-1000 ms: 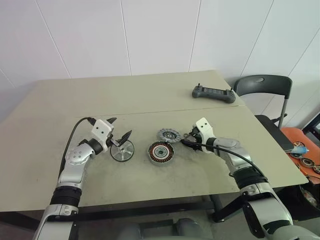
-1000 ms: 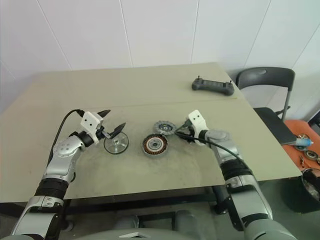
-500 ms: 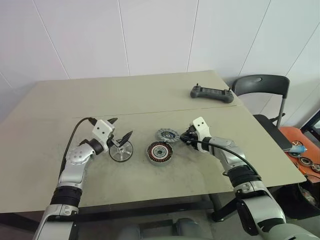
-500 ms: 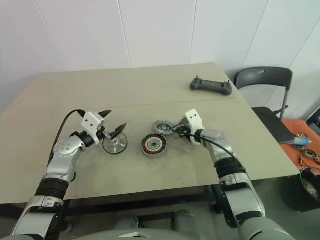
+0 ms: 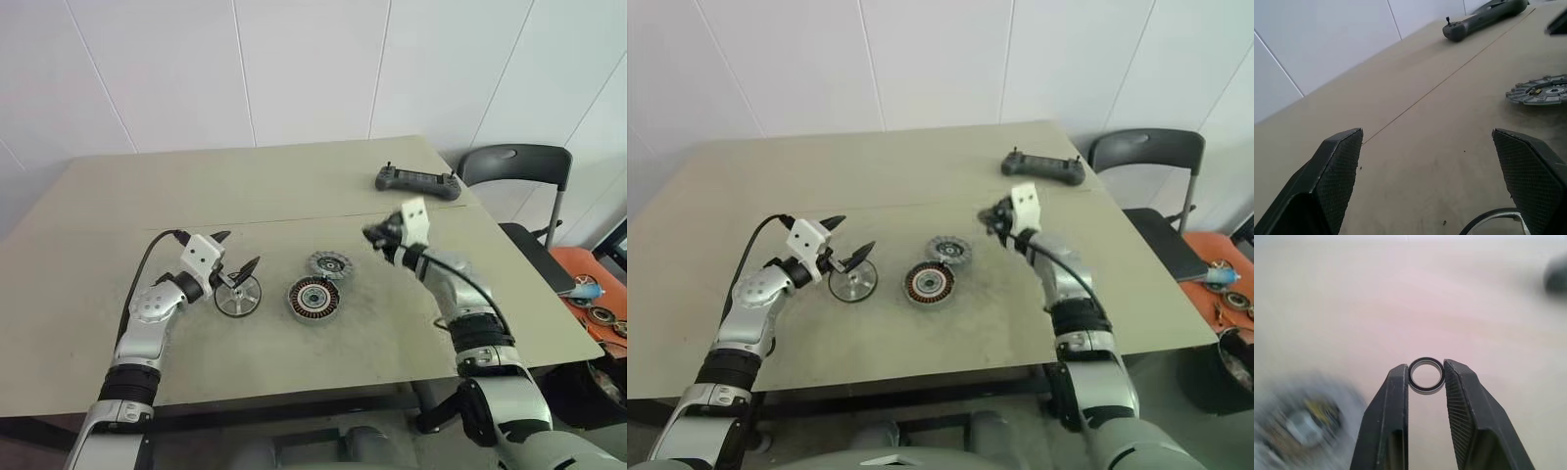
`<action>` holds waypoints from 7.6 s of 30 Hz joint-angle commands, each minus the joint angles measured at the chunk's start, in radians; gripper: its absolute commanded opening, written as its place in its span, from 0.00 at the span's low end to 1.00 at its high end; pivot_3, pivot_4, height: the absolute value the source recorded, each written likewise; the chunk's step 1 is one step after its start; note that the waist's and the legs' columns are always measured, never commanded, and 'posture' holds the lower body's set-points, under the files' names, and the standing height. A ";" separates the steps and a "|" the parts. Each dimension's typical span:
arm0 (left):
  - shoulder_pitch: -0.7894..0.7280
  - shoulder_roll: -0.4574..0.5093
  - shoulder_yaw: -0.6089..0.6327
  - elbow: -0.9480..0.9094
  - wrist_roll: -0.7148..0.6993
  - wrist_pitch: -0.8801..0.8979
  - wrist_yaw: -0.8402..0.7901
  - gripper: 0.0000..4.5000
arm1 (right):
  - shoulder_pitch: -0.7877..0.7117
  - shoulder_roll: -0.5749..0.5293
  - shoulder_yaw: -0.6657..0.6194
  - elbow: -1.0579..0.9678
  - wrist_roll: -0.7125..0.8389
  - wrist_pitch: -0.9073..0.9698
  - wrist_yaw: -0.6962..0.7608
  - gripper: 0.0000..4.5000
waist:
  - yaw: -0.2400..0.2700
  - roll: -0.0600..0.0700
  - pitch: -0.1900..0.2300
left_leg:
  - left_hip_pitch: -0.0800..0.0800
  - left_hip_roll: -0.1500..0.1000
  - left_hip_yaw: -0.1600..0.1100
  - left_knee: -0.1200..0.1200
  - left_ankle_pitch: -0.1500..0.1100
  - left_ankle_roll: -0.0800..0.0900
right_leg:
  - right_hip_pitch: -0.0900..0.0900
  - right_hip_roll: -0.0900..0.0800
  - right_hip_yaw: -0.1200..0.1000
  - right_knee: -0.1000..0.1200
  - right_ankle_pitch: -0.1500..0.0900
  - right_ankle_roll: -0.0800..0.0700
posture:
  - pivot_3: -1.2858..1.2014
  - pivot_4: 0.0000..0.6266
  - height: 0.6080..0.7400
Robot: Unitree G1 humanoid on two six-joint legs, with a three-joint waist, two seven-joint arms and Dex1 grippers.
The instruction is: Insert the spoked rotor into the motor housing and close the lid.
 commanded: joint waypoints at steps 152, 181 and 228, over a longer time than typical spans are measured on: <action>0.225 -0.095 -0.197 -0.247 -0.014 0.135 -0.099 1.00 | 0.143 -0.092 0.349 -0.194 -0.075 0.161 0.297 0.00 | 0.029 0.000 -0.001 | 0.001 -0.001 -0.001 0.003 -0.001 0.001 | 0.003 -0.003 -0.003 -0.005 -0.004 -0.003 | 0.52 0.00 1.00; 0.234 -0.089 -0.199 -0.265 -0.037 0.134 -0.110 1.00 | 0.161 -0.035 0.302 -0.137 -0.088 0.146 0.213 0.00 | 0.027 0.001 -0.001 | 0.001 0.000 -0.001 0.002 -0.001 0.000 | 0.000 -0.003 -0.003 -0.007 -0.004 -0.003 | 0.52 0.00 1.00; 0.119 -0.019 0.466 -0.182 -0.826 0.894 0.068 1.00 | 0.018 -0.053 0.306 -0.153 0.020 0.102 0.505 0.00 | 0.005 0.001 0.003 | -0.010 -0.001 -0.004 0.001 -0.001 0.001 | -0.005 -0.002 -0.006 -0.005 -0.004 -0.002 | 0.52 0.00 1.00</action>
